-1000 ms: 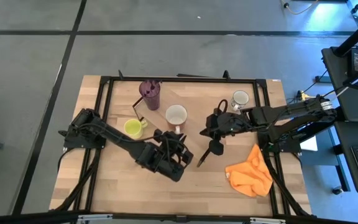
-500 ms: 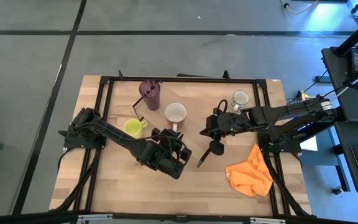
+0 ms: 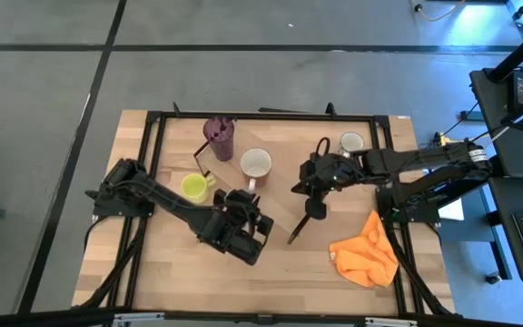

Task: Stack small to large cups/mugs on shelf
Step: Put the orange mug on the shelf, then put the blue mug on the shelf

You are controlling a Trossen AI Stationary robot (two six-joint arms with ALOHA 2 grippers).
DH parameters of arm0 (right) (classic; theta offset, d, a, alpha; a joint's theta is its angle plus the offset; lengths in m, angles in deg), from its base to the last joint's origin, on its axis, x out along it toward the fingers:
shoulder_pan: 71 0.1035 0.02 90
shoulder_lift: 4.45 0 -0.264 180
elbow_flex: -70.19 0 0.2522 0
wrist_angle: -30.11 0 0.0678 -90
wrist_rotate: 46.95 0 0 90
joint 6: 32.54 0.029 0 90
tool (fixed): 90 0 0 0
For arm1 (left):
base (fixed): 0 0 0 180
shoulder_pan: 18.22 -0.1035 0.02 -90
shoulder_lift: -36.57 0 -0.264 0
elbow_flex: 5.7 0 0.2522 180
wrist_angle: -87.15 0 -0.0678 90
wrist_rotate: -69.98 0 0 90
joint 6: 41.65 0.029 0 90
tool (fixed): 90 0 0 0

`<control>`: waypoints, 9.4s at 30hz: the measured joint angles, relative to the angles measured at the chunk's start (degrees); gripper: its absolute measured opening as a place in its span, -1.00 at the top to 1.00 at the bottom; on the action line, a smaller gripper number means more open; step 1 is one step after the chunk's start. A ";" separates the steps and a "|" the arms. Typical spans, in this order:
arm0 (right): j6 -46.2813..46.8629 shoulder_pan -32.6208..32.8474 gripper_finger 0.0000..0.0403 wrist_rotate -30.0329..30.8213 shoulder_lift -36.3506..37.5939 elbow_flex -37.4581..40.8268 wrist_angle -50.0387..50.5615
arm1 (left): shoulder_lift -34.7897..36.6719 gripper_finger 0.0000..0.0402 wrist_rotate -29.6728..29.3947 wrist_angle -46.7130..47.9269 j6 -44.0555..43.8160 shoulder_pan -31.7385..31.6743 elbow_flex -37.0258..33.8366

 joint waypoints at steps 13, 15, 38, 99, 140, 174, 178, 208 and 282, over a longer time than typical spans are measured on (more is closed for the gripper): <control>-0.36 -8.86 0.98 -14.19 -3.11 -0.02 -5.81 | 0.26 0.80 -3.87 5.75 -10.69 3.33 0.00; -0.76 -10.11 0.99 -14.29 -4.29 -0.02 -6.40 | 0.28 0.81 -4.47 6.97 -12.20 3.58 -0.02; -3.14 -15.41 0.99 -16.21 -8.79 -0.02 -15.20 | 0.28 0.81 -6.00 5.99 -13.14 3.90 -0.02; -4.48 -15.00 0.99 -21.05 -12.00 -0.02 -20.74 | 0.31 0.81 -3.47 15.48 -15.78 1.10 -0.07; -5.60 -15.45 0.99 -20.89 -13.75 0.02 -23.62 | 0.31 0.81 -4.29 18.98 -16.09 1.06 -0.04; -5.41 -15.43 0.92 -20.94 -12.84 0.00 -20.59 | 0.29 0.81 -7.60 11.72 -15.06 3.58 1.21; -3.98 -15.45 0.89 -22.47 -9.87 0.00 -20.33 | 0.31 0.81 -11.17 10.28 -12.66 5.67 6.45; 14.15 -15.45 0.62 14.29 19.17 -0.09 31.20 | 0.35 0.81 -0.18 10.91 15.67 6.23 36.37; 4.31 -64.87 0.08 -6.52 -6.10 3.52 33.69 | 22.71 0.81 -8.85 28.43 25.88 13.17 36.28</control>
